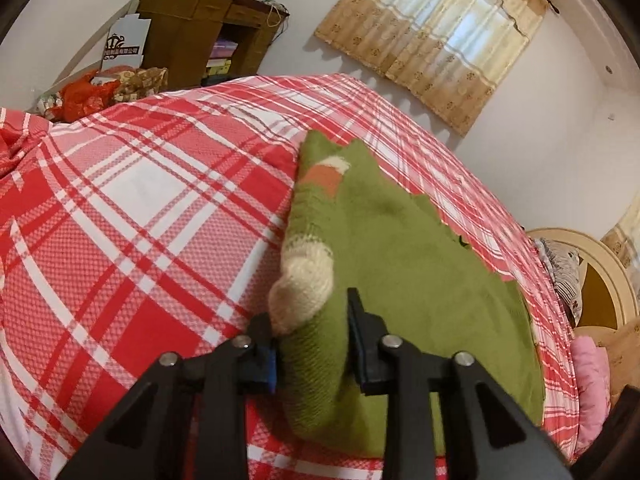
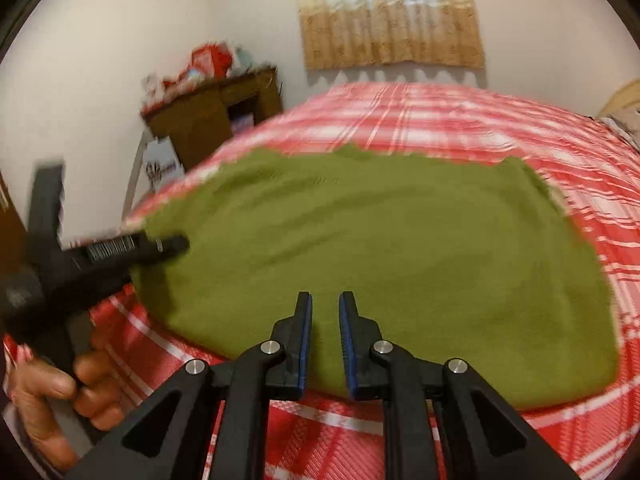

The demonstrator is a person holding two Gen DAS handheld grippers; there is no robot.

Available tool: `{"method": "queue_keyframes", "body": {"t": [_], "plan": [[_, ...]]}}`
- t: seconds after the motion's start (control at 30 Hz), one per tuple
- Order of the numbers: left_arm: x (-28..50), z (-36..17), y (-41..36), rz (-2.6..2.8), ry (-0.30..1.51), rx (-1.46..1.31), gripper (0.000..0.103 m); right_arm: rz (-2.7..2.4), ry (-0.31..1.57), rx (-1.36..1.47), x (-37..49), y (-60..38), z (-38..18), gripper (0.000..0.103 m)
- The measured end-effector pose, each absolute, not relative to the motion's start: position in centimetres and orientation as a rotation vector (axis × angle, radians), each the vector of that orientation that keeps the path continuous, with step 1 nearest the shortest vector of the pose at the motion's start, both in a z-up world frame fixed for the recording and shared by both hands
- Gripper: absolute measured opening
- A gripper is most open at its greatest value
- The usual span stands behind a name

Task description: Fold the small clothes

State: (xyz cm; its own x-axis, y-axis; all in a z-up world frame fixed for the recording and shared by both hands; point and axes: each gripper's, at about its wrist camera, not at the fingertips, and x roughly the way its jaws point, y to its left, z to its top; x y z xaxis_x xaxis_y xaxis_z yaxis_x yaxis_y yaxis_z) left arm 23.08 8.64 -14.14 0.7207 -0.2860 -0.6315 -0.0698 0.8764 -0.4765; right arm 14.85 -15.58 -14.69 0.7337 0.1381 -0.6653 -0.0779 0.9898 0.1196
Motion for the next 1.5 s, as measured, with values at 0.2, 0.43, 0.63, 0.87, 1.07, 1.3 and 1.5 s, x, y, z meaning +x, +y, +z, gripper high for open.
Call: {"method": "queue_keyframes", "body": {"t": [0.2,0.43,0.63,0.87,1.07,1.3,1.5], "plan": [[23.8,-13.0,7.1,-0.106,0.737,-0.382,0.024,0.151,0.742,0.155,14.9,-16.6,-16.0,0.014],[22.4,-9.6,0.3,-0.16,0.609,-0.047,0.013,0.177,0.729,0.212,14.8,-17.2,-16.5,0.014],[21.5,-10.3,-4.7,-0.306,0.608,0.133,0.009,0.22,0.72,0.309,14.9,-18.5,-16.8,0.015],[22.3,-12.1,-1.8,-0.294,0.7,-0.021,0.009,0.233,0.726,0.332,15.3,-18.6,-16.8,0.015],[22.2,-10.8,2.4,-0.234,0.657,-0.16,0.009,0.227,0.727,0.323,15.4,-18.3,-16.7,0.014],[22.8,-13.2,8.5,-0.142,0.719,-0.308,0.017,0.242,0.79,0.379,16.7,-19.0,-16.3,0.015],[22.0,-13.4,8.2,-0.179,0.688,-0.305,0.024,0.361,0.774,0.702,21.4,-20.8,-14.1,0.033]]}}
